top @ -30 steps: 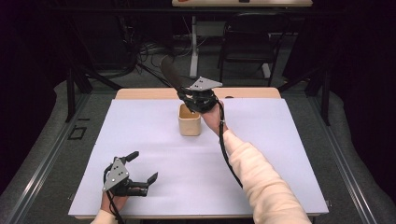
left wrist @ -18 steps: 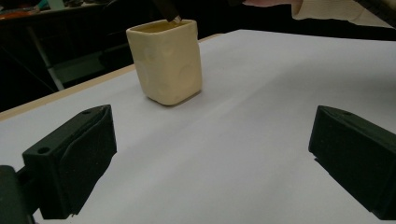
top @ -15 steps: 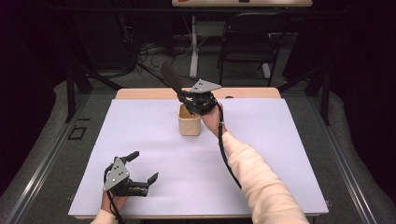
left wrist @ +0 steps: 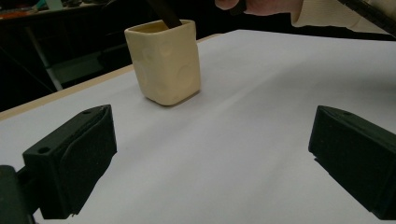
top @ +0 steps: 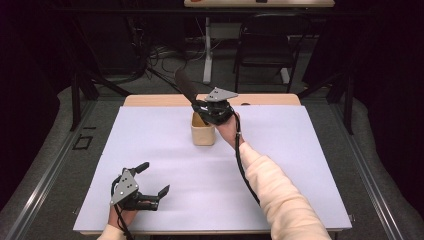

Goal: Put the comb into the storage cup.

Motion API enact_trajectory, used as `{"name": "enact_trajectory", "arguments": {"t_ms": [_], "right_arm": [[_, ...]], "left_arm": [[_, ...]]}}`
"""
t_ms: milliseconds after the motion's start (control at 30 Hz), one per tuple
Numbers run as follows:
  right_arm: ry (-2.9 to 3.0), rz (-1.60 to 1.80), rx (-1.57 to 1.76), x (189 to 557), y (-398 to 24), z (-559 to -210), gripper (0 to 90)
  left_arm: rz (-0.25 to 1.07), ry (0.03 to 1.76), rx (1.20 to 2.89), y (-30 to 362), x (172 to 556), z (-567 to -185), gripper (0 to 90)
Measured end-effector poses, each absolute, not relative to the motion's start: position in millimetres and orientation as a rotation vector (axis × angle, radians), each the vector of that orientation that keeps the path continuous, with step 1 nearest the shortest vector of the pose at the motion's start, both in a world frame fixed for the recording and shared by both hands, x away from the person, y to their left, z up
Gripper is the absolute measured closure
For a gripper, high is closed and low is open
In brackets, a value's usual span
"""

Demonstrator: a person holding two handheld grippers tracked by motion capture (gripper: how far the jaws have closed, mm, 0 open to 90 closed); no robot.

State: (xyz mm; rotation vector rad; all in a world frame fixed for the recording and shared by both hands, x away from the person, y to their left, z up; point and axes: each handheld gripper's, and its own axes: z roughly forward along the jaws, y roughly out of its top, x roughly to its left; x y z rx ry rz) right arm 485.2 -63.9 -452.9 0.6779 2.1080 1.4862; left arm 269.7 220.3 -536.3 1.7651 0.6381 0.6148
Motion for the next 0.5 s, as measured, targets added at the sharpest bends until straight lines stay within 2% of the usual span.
{"name": "enact_trajectory", "arguments": {"t_ms": [500], "right_arm": [[2.133, 1.478, 0.703, 485.9, -66.8, -462.6, 72.2]], "left_arm": [[0.617, 0.636, 1.766, 220.8, 269.6, -536.0, 1.0]]}}
